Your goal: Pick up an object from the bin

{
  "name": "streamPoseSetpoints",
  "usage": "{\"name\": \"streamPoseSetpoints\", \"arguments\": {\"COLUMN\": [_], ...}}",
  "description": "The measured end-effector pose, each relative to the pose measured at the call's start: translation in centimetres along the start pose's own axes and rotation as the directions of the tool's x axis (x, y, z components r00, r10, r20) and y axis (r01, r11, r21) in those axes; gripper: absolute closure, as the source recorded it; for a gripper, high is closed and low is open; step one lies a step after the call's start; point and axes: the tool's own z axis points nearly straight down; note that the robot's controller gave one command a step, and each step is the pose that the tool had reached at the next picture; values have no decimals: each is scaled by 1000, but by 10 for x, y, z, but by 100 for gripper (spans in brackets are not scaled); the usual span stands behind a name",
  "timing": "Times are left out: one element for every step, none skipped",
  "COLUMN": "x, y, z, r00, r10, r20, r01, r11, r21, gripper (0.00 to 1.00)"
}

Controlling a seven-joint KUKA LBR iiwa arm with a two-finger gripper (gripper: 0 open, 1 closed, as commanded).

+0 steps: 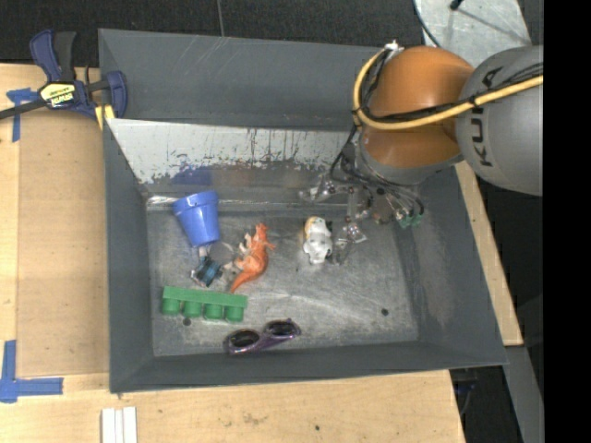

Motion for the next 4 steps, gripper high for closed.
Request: {"name": "streamPoseSetpoints", "arguments": {"x": [-7, -13, -31, -31], "y": [1, -10, -15, -15], "z": [23, 88, 87, 87], "r00": [989, 968, 955, 955], "r10": [-147, -252, -297, -296], "r20": [-1, 2, 9, 9], "r01": [147, 252, 297, 296], "r11": [989, 968, 955, 955], "r21": [-1, 0, 0, 0], "gripper": [0, 0, 100, 100]}}
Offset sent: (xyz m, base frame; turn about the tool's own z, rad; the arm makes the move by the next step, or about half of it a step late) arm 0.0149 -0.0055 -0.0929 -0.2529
